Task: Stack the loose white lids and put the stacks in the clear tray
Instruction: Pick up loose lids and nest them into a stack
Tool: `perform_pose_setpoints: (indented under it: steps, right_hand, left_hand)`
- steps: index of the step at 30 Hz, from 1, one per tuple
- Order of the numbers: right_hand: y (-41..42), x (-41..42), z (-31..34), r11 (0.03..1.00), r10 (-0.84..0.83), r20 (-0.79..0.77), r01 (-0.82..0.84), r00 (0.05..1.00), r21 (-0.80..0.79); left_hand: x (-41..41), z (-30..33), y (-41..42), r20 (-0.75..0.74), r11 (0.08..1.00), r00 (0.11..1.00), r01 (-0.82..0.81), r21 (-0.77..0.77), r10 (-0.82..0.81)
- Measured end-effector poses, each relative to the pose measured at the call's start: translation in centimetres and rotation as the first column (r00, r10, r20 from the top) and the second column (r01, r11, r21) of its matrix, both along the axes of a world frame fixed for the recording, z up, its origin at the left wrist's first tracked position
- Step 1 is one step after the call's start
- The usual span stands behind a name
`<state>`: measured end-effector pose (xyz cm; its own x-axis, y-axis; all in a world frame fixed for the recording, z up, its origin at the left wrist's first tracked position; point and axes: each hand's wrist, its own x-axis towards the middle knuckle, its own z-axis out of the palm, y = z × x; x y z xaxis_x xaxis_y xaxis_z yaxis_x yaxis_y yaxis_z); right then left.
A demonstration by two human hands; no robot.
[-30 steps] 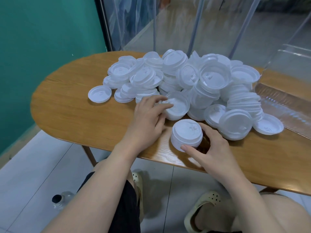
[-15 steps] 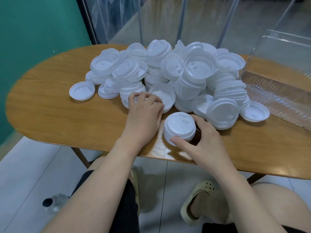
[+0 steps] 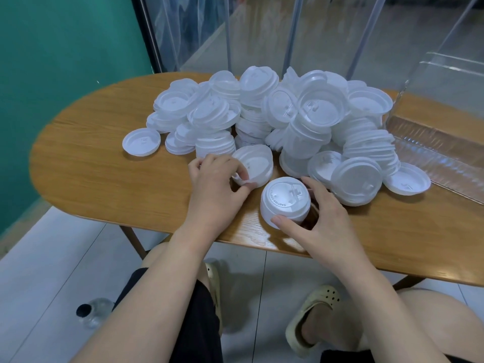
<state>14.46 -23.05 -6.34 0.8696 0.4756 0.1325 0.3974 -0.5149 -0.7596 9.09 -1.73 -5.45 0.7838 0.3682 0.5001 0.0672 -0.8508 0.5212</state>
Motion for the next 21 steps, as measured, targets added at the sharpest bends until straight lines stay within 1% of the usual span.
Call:
perform_pose_setpoints:
  steps: [4,6,7,9,14,16,18,21]
  right_hand:
    - [0.1,0.0,-0.1,0.999,0.036,0.016,-0.036,0.999,0.008]
    - [0.1,0.1,-0.1,0.999,0.036,0.015,-0.036,0.999,0.017]
    - [0.1,0.1,-0.1,0.999,0.037,0.015,-0.037,0.999,0.022]
    - [0.0,0.1,-0.1,0.999,0.042,0.015,-0.042,0.999,0.032]
    - [0.0,0.2,-0.3,0.998,0.048,0.016,-0.049,0.999,0.026]
    - [0.0,0.2,-0.4,0.999,0.048,0.005,-0.048,0.999,0.022]
    - [-0.1,0.2,-0.4,0.998,0.051,-0.006,-0.051,0.999,0.027]
    - [-0.1,0.2,-0.4,0.999,0.042,-0.007,-0.042,0.999,0.026]
  left_hand:
    - [-0.3,0.4,0.1,0.054,0.987,0.999,0.004,-0.163,0.005]
    - [-0.6,0.7,0.0,0.07,0.96,0.997,-0.013,-0.278,0.034]
    - [-0.8,0.9,-0.2,0.072,0.934,0.997,-0.014,-0.358,0.042]
    - [-1.2,1.4,-0.7,0.114,0.863,0.993,0.037,-0.504,0.024]
    - [-2.0,2.8,-2.2,0.216,0.662,0.975,0.192,-0.724,-0.046]
    - [-2.1,3.1,-2.4,0.241,0.565,0.966,0.249,-0.787,-0.09]
    - [-2.1,3.0,-2.4,0.238,0.508,0.959,0.283,-0.814,-0.153]
    - [-1.8,2.2,-2.5,0.178,0.506,0.95,0.289,-0.813,-0.256]
